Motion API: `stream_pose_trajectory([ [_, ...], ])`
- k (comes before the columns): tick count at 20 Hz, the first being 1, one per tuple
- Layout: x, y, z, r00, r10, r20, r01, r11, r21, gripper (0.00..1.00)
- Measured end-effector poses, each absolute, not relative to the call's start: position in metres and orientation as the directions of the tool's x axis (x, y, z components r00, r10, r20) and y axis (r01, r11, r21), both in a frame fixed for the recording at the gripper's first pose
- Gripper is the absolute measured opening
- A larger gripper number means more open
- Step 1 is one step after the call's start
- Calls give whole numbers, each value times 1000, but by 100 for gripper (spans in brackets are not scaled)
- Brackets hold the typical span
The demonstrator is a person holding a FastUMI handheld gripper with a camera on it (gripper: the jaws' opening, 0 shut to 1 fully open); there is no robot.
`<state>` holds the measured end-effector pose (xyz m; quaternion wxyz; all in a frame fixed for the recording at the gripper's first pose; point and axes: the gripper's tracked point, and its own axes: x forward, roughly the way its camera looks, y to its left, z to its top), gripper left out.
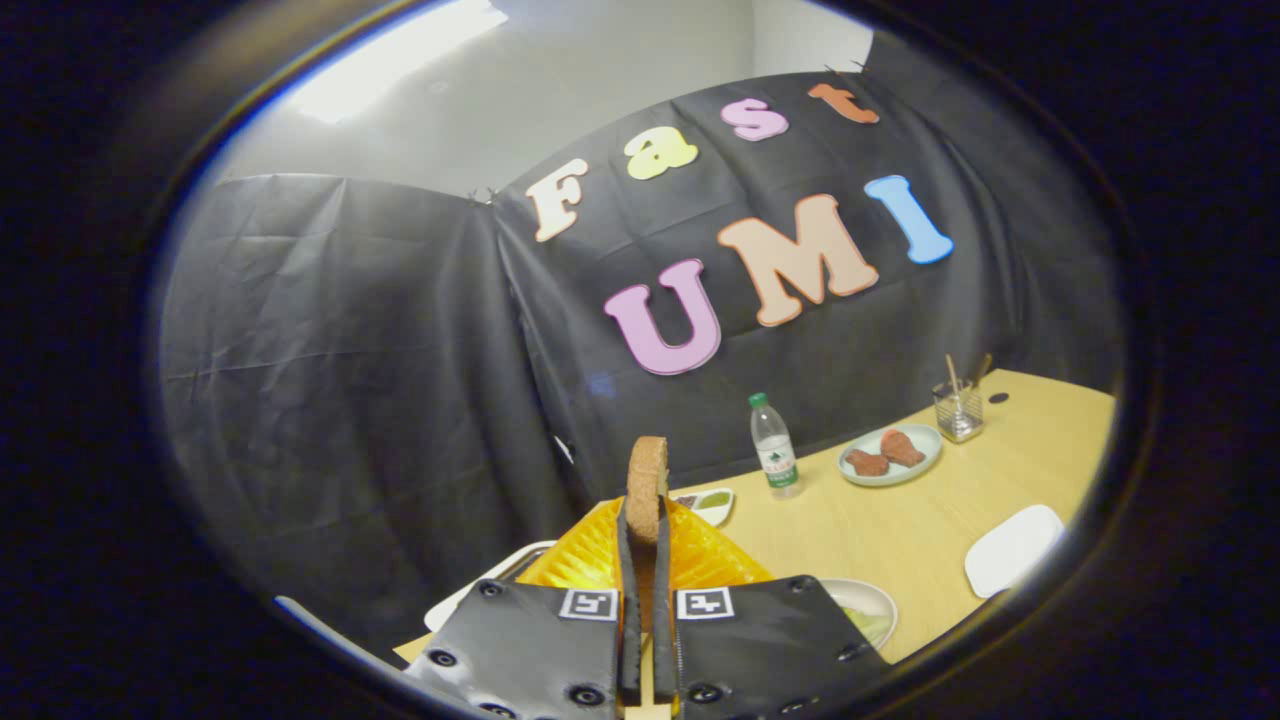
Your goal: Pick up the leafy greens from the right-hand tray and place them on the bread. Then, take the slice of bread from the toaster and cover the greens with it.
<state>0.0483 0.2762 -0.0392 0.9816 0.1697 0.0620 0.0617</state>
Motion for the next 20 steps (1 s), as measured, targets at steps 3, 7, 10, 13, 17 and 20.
stream_pose_trajectory([
  [3, 45, 257, -71, 979, 136, -154, -61, 907, 416, 8],
  [7, 43, 239, -122, 960, 138, -242, 3, 864, 503, 8],
  [10, 42, 231, -160, 935, 155, -318, 47, 836, 546, 8],
  [13, 38, 212, -187, 919, 108, -379, 101, 865, 491, 8],
  [17, 30, 192, -211, 896, 32, -443, 148, 919, 365, 8],
  [20, 25, 188, -223, 882, -10, -471, 157, 948, 276, 8],
])
